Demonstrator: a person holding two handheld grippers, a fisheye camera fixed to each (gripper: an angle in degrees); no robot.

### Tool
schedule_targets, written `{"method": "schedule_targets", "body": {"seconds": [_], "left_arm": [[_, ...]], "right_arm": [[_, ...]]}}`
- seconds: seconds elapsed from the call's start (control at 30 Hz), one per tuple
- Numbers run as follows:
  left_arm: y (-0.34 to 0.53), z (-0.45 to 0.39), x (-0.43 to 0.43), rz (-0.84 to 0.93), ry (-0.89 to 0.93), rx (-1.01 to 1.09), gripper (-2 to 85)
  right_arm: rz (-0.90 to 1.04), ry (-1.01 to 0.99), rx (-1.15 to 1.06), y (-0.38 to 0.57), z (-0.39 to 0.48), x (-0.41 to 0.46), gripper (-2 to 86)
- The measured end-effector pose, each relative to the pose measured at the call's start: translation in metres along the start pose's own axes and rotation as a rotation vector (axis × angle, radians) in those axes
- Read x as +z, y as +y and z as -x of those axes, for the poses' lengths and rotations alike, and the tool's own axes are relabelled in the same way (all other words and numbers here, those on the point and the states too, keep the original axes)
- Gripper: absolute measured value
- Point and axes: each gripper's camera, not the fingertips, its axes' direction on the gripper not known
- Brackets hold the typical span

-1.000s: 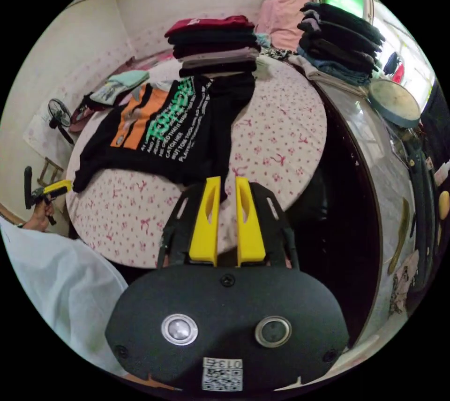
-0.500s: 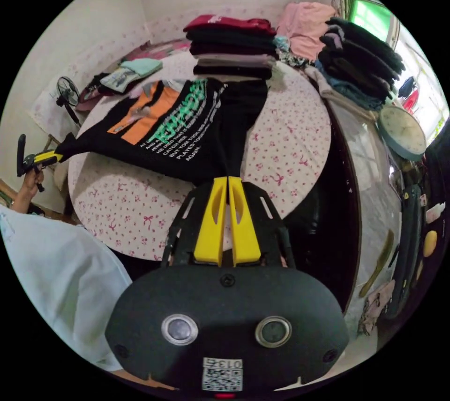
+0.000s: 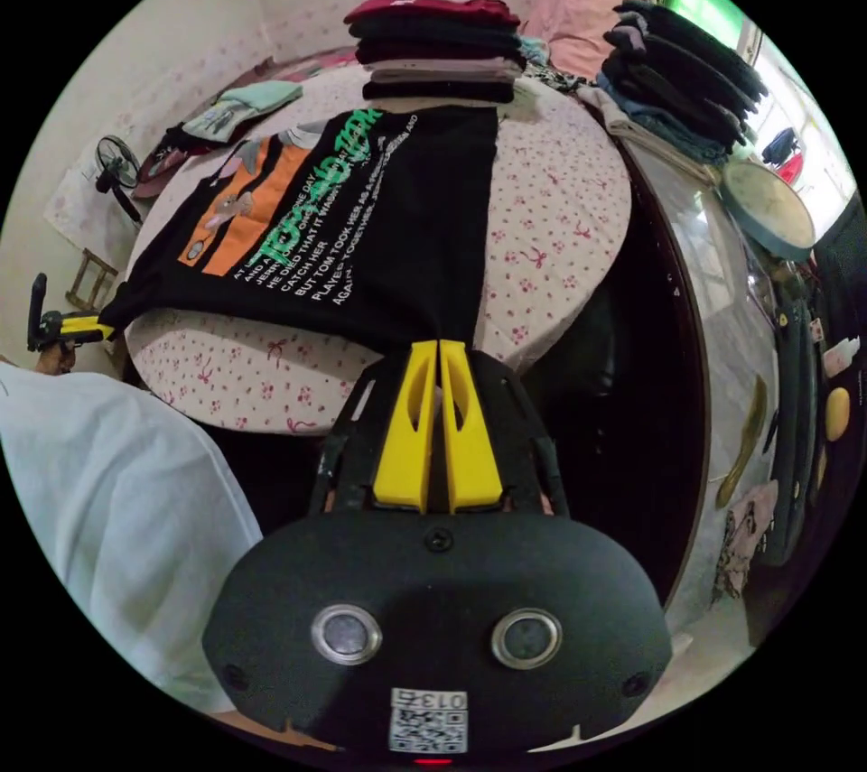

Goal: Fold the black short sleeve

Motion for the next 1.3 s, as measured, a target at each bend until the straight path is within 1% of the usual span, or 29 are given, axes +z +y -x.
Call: {"method": "schedule_targets", "body": {"seconds": [0.07, 0.1, 0.13, 0.2, 0.27, 0.33, 0.37, 0.4, 0.43, 0.47, 0.53, 0.57, 0.6, 0.67, 0.77, 0.83, 0.93, 1.0, 1.07, 1.13, 1.2, 1.23, 1.3], "left_arm": [[0.005, 0.01, 0.011, 0.073, -0.059, -0.026, 4.7], [0.013, 0.017, 0.003, 0.044, -0.045, -0.043, 4.9], [0.018, 0.023, -0.004, 0.014, -0.028, -0.064, 5.0], [0.041, 0.059, -0.036, -0.153, 0.029, -0.211, 5.4], [0.049, 0.092, -0.049, -0.243, 0.074, -0.33, 6.1], [0.037, 0.113, -0.051, -0.271, 0.117, -0.388, 7.3], [0.022, 0.118, -0.05, -0.275, 0.117, -0.388, 8.1], [0.004, 0.12, -0.047, -0.266, 0.099, -0.378, 9.9], [-0.004, 0.121, -0.045, -0.253, 0.085, -0.376, 10.7], [-0.019, 0.123, -0.037, -0.22, 0.055, -0.385, 11.4], [-0.036, 0.129, -0.021, -0.176, 0.082, -0.403, 10.5], [-0.044, 0.131, -0.011, -0.145, 0.115, -0.393, 7.5], [-0.048, 0.132, -0.003, -0.109, 0.108, -0.399, 2.5], [-0.048, 0.133, -0.007, -0.12, 0.041, -0.387, 1.4], [-0.045, 0.141, -0.012, -0.129, 0.104, -0.369, 0.6], [-0.037, 0.142, -0.024, -0.158, 0.101, -0.367, 0.3], [-0.017, 0.14, -0.051, -0.225, 0.121, -0.358, 0.1], [0.0, 0.131, -0.073, -0.266, 0.123, -0.347, 0.2], [0.012, 0.126, -0.078, -0.282, 0.113, -0.356, 0.3], [0.017, 0.129, -0.059, -0.247, 0.108, -0.384, 0.4], [0.025, 0.133, -0.03, -0.157, 0.046, -0.464, 1.1], [0.028, 0.13, -0.03, -0.172, 0.039, -0.462, 1.5], [0.031, 0.106, -0.044, -0.273, 0.047, -0.359, 5.0]], "right_arm": [[0.084, 0.033, 0.04, 0.004, -0.002, 0.019, 1.4], [0.081, 0.079, 0.074, 0.007, -0.003, 0.019, 1.9], [0.028, 0.103, 0.124, 0.011, -0.006, 0.011, 2.7], [-0.052, 0.115, 0.171, 0.016, -0.009, -0.003, 4.4], [-0.092, 0.133, 0.169, 0.015, -0.007, -0.009, 5.7], [-0.11, 0.055, 0.088, 0.005, 0.007, -0.005, 6.5], [-0.108, 0.025, 0.052, 0.001, 0.014, -0.003, 6.6], [-0.089, -0.017, -0.038, -0.006, 0.031, 0.003, 6.9], [-0.075, -0.027, -0.134, -0.013, 0.051, 0.009, 7.3], [-0.076, -0.024, -0.174, -0.015, 0.061, 0.011, 7.5], [-0.092, -0.03, -0.298, -0.019, 0.094, 0.019, 9.2], [-0.087, -0.032, -0.32, -0.02, 0.1, 0.023, 9.6], [-0.063, -0.027, -0.348, -0.021, 0.11, 0.032, 10.1], [-0.012, -0.028, -0.369, -0.022, 0.118, 0.046, 9.8], [0.058, -0.027, -0.412, -0.016, 0.128, 0.065, 6.3], [0.046, -0.042, -0.406, -0.014, 0.13, 0.067, 2.2], [0.098, -0.051, -0.389, -0.014, 0.131, 0.069, 0.7], [0.073, -0.067, -0.379, -0.012, 0.131, 0.059, 0.4], [0.025, -0.087, -0.362, -0.006, 0.129, 0.047, 0.3], [0.019, -0.083, -0.358, 0.001, 0.129, 0.049, 0.3], [0.087, -0.04, -0.354, 0.003, 0.13, 0.065, 0.4], [0.094, -0.023, -0.348, 0.004, 0.13, 0.068, 0.5], [0.025, -0.021, -0.344, 0.006, 0.133, 0.056, 0.9]]}}
